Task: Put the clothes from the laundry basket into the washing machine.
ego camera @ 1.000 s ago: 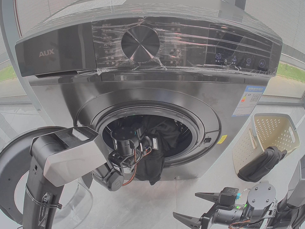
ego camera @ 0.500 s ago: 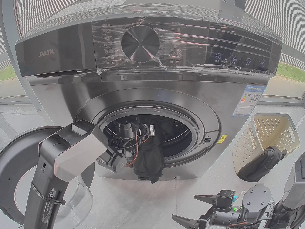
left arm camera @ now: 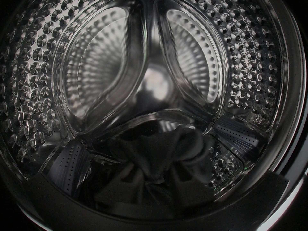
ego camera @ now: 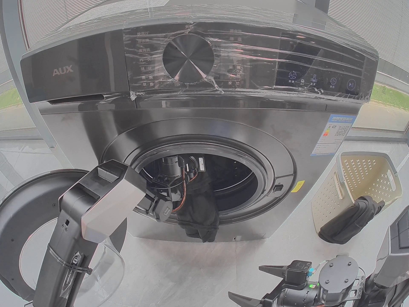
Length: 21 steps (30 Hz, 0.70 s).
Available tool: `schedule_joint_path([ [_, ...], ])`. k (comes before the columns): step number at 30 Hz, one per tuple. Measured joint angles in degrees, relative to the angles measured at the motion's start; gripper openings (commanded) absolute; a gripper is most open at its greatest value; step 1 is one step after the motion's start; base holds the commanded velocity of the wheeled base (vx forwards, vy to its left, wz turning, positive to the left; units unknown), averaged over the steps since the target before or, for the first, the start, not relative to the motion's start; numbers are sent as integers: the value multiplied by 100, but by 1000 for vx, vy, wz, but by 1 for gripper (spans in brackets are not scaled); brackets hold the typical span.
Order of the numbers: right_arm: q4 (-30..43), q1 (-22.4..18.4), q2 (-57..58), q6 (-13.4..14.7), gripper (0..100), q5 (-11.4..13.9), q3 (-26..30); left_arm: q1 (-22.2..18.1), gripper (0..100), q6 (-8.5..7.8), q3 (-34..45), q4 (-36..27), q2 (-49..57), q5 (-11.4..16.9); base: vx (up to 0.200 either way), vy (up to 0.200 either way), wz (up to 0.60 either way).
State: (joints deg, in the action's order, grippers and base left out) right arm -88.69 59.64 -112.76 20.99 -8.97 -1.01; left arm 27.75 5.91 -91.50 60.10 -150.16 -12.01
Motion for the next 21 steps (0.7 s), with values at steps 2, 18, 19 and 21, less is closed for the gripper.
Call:
schedule_joint_path([
  [2,-2,4,-11,0,100,2,0,28,100,10,30,37,11,-2,0,0,0],
  [18,-5,-40,0,-24,100,-6,0,351,100,-63,2345,-646,1031,490,0,0,0],
  [19,-5,-40,2,-24,100,-6,0,373,100,-85,2505,-706,1095,521,0,0,0],
  [21,-5,-44,4,-26,100,-6,0,425,100,-151,2881,-857,1251,588,0,0,0],
])
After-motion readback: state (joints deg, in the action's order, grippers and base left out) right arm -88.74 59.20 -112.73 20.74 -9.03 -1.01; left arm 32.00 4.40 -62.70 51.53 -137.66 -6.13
